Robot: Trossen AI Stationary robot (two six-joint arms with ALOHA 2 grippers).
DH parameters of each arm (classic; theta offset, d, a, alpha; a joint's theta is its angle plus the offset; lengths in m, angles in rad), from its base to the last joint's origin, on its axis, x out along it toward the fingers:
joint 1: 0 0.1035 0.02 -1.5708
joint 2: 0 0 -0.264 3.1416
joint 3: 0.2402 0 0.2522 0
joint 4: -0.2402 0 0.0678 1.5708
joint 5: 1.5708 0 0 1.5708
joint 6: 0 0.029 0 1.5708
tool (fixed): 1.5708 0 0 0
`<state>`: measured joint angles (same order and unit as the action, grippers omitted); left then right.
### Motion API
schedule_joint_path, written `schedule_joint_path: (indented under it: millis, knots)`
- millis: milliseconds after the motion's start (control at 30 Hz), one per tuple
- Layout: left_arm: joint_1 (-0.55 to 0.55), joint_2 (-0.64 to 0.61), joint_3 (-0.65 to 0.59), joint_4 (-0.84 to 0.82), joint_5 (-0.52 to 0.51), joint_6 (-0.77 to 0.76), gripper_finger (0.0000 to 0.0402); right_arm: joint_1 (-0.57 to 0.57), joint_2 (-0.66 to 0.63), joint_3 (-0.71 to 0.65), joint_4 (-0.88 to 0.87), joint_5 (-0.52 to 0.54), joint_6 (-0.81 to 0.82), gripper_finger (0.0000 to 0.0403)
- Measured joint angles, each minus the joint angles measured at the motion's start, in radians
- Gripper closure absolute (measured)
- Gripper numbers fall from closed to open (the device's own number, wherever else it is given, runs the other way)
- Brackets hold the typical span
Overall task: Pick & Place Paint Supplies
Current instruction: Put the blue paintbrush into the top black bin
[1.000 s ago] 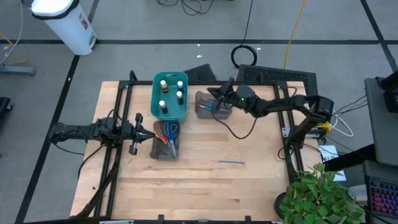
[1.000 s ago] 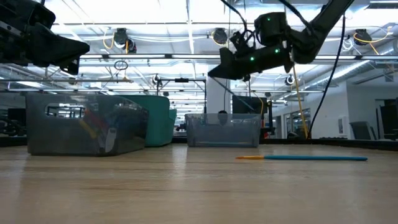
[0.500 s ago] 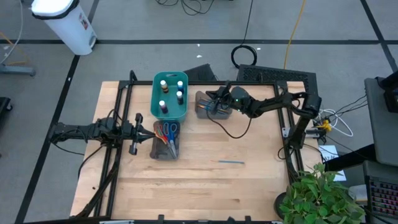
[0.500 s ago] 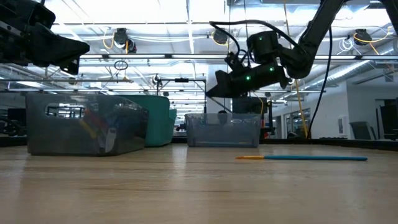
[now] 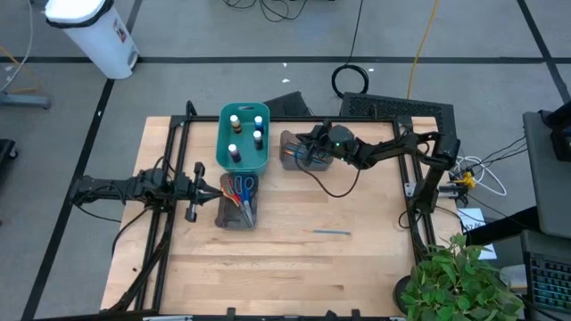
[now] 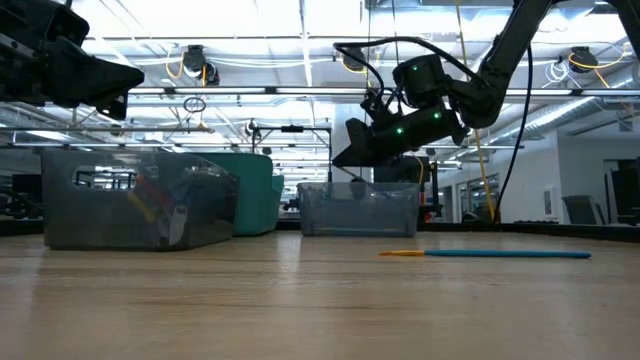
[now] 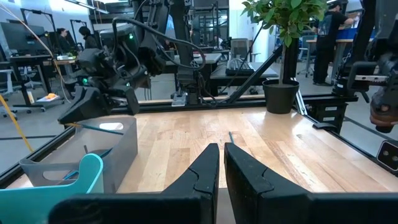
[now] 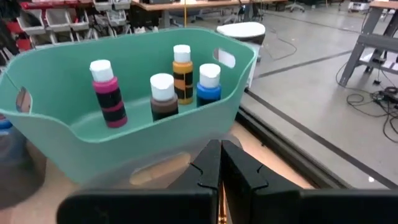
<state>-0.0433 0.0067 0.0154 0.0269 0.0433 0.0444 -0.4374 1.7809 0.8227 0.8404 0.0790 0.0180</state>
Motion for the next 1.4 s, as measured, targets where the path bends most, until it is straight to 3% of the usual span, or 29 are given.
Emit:
schedule_joint_path:
  millis: [267,1100,1400]
  knots:
    - [0.000,0.000,0.000,0.000,0.000,0.000,0.0369,0.000,0.000,0.000,-0.032,0.002,0.065,0.0403]
    - [0.000,0.000,0.000,0.000,0.000,0.000,0.0369,0.000,0.000,0.000,-0.030,0.002,0.068,0.0400]
    - [0.000,0.000,0.000,0.000,0.000,0.000,0.0369,0.000,0.000,0.000,-0.030,0.002,0.068,0.0375]
